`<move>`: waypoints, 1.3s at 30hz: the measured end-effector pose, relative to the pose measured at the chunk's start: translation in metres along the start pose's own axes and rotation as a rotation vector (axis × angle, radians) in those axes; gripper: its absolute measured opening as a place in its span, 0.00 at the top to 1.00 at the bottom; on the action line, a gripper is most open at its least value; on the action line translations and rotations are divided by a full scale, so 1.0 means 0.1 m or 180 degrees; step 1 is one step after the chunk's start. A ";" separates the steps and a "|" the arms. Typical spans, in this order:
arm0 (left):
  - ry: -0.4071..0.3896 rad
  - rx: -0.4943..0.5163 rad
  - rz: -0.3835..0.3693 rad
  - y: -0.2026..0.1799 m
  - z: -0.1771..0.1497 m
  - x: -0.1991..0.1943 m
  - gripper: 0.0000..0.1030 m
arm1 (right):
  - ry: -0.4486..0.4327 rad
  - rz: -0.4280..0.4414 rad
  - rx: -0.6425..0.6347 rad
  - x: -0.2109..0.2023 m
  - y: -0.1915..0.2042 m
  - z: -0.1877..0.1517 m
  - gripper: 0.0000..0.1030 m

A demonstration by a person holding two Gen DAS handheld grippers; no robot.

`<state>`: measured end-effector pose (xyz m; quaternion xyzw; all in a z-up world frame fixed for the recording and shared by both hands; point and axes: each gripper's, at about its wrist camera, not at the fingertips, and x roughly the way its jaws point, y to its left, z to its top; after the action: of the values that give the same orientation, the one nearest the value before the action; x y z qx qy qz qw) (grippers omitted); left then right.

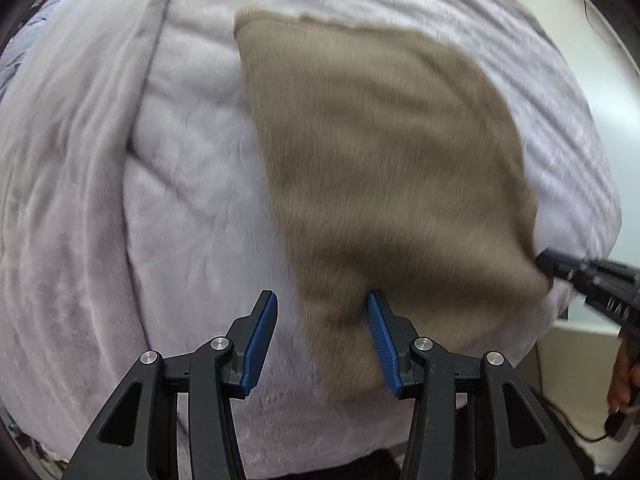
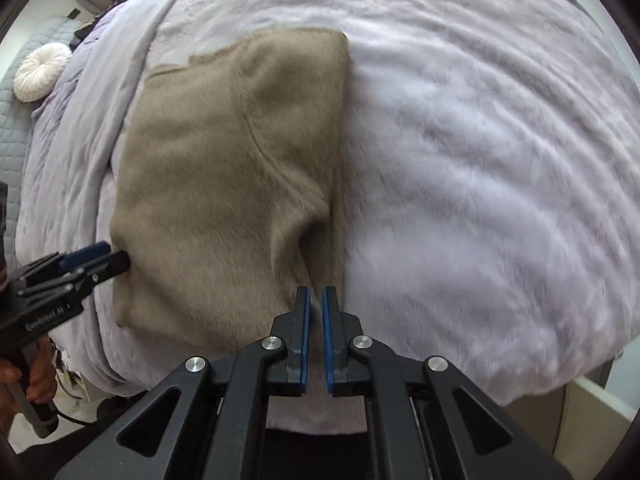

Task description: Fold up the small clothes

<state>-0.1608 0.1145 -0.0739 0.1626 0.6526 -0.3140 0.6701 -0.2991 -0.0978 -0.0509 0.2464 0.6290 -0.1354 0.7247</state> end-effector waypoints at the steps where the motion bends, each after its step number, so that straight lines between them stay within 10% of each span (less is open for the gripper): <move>1: 0.0020 0.0018 -0.0011 0.00 -0.04 0.02 0.53 | 0.0021 -0.0006 0.0039 0.02 -0.01 0.00 0.93; 11: -0.0016 0.0045 -0.0022 0.11 -0.17 0.03 0.38 | -0.0064 -0.0054 0.0108 -0.11 0.05 -0.16 0.86; 13: -0.0014 0.0042 -0.0037 0.12 -0.18 0.04 0.38 | -0.0147 0.0030 0.0091 -0.19 0.08 -0.18 0.51; 16: -0.0010 0.0058 -0.0037 0.15 -0.20 0.04 0.38 | -0.0178 0.0018 0.0018 -0.21 0.12 -0.15 0.44; 20: -0.0003 0.0072 -0.0020 0.19 -0.24 0.04 0.38 | -0.0095 0.0052 -0.0033 -0.03 0.20 0.11 0.58; 22: -0.0002 0.0051 0.0003 0.18 -0.22 0.03 0.38 | -0.0026 0.0148 0.0080 0.05 0.17 0.21 0.93; 39: 0.0019 -0.0336 0.0260 0.06 -0.26 0.07 0.38 | 0.0406 0.0132 -0.0258 0.13 -0.08 0.32 0.93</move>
<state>-0.1769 0.1337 -0.0843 0.1546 0.6631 -0.2511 0.6880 -0.2739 -0.1199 -0.0628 0.2380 0.6736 -0.0788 0.6952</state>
